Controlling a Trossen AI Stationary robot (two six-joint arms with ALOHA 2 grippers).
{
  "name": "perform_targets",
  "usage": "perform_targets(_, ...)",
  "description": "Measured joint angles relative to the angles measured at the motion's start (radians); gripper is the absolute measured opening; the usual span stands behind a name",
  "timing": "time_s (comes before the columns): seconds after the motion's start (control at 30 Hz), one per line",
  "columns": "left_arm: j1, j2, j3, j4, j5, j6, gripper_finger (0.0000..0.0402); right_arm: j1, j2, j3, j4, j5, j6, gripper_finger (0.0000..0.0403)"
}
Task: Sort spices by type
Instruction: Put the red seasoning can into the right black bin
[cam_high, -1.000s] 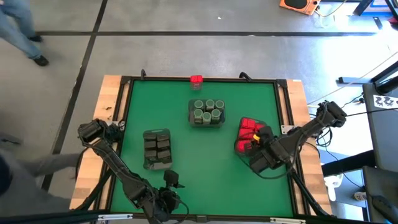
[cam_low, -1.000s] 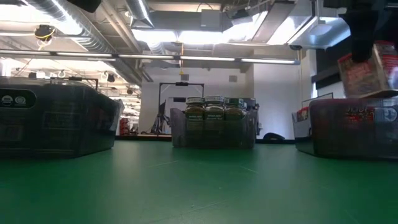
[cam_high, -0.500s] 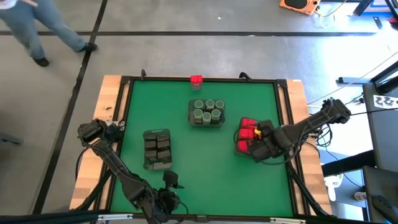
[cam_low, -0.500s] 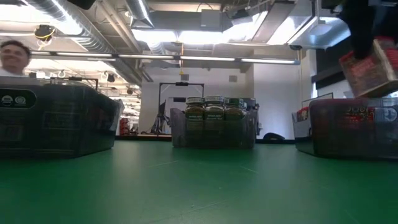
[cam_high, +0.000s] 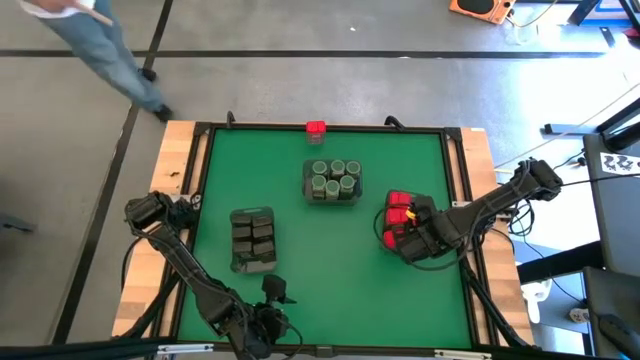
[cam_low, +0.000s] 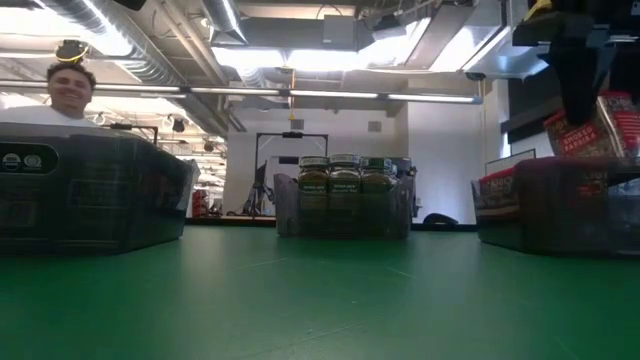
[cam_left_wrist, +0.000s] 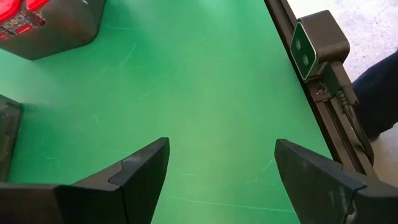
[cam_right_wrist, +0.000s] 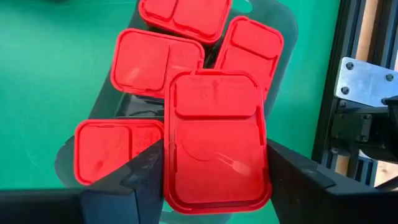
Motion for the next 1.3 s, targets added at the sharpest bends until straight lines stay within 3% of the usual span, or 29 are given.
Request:
perform_targets(0.53,0.000,0.000,0.000,-0.004,0.000,0.000,0.0290,0.022,0.119,-0.067,0.081,0.034,0.024,0.0229)
perform_targets(0.97,0.002,0.000,0.000,-0.007,0.000,-0.001,0.0290,0.027,0.150,-0.065,0.066,0.024,-0.052,0.0285)
perform_targets(1.17,0.003,-0.016,0.040,-0.104,0.049,0.019,0.0290,0.027,0.153,0.031,-0.017,-0.005,-0.118,0.0289)
perform_targets(1.3,0.052,-0.114,0.015,-0.225,0.101,0.015,0.0290,0.027,0.151,0.120,-0.117,0.003,-0.150,0.0289)
